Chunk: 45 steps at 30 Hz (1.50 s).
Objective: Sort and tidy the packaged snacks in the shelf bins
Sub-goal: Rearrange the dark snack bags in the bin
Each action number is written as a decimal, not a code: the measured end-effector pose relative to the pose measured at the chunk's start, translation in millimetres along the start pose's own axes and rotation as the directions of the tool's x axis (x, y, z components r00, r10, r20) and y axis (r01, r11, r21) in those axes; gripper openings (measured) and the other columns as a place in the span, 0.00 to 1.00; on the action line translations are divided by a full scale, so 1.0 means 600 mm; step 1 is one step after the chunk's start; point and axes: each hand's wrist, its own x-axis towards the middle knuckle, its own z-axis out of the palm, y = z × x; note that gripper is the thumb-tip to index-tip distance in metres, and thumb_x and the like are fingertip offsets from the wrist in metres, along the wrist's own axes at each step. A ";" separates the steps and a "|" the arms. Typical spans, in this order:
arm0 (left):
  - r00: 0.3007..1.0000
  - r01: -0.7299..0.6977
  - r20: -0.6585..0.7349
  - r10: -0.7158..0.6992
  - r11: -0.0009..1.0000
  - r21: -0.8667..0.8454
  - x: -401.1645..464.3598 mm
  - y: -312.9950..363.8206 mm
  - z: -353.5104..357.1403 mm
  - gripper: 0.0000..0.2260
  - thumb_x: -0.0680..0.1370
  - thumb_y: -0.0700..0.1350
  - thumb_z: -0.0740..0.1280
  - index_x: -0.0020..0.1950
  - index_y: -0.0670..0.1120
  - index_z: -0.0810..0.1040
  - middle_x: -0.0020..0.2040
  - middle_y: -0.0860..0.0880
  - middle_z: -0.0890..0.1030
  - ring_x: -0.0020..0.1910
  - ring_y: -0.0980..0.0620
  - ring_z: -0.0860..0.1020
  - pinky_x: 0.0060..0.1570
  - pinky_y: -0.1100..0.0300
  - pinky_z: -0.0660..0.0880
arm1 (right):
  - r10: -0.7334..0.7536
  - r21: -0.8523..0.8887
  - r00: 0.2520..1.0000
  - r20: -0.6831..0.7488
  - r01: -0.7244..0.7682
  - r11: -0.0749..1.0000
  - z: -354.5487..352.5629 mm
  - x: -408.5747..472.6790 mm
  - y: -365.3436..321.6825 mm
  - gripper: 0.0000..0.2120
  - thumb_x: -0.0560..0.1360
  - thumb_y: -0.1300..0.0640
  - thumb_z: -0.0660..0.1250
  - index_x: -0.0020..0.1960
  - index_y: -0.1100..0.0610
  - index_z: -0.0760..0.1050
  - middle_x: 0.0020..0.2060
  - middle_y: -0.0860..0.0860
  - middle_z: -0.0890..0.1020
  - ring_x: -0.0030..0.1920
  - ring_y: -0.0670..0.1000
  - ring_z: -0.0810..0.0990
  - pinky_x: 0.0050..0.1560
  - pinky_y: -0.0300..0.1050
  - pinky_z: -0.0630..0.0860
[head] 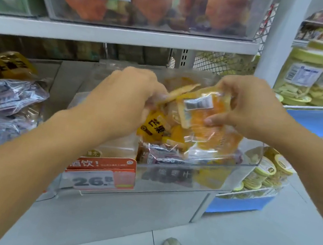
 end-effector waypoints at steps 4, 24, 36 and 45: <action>0.996 0.059 -0.071 -0.056 0.998 0.034 -0.003 0.004 -0.008 0.11 0.80 0.43 0.66 0.54 0.56 0.85 0.42 0.50 0.80 0.44 0.41 0.78 0.47 0.45 0.76 | 0.051 -0.226 0.983 -0.174 -0.091 0.970 -0.013 -0.005 0.030 0.33 0.62 0.51 0.83 0.64 0.51 0.75 0.58 0.51 0.80 0.51 0.55 0.78 0.52 0.51 0.76; 0.950 0.218 0.252 -0.185 0.969 -0.111 -0.009 -0.030 -0.004 0.10 0.81 0.52 0.66 0.46 0.54 0.86 0.35 0.52 0.84 0.36 0.49 0.81 0.42 0.50 0.79 | -0.106 -0.165 0.650 0.753 0.342 0.925 0.132 0.033 -0.119 0.21 0.62 0.44 0.80 0.40 0.57 0.75 0.33 0.50 0.78 0.35 0.54 0.77 0.34 0.48 0.74; 0.962 0.262 0.079 -0.261 0.802 -0.536 -0.015 -0.001 -0.048 0.29 0.78 0.64 0.55 0.52 0.41 0.82 0.47 0.43 0.84 0.47 0.45 0.81 0.56 0.44 0.76 | 0.043 0.820 0.927 0.372 -0.350 0.453 -0.038 -0.028 -0.075 0.11 0.65 0.54 0.73 0.45 0.58 0.80 0.35 0.51 0.84 0.30 0.47 0.82 0.29 0.38 0.79; 0.770 0.491 0.349 -0.535 0.147 -0.859 -0.088 -0.038 -0.130 0.25 0.74 0.47 0.75 0.68 0.48 0.69 0.47 0.46 0.86 0.29 0.54 0.81 0.27 0.63 0.74 | -0.009 0.819 0.903 0.430 -0.385 0.426 0.049 0.025 -0.257 0.18 0.70 0.48 0.75 0.56 0.58 0.84 0.51 0.60 0.86 0.50 0.56 0.85 0.46 0.54 0.85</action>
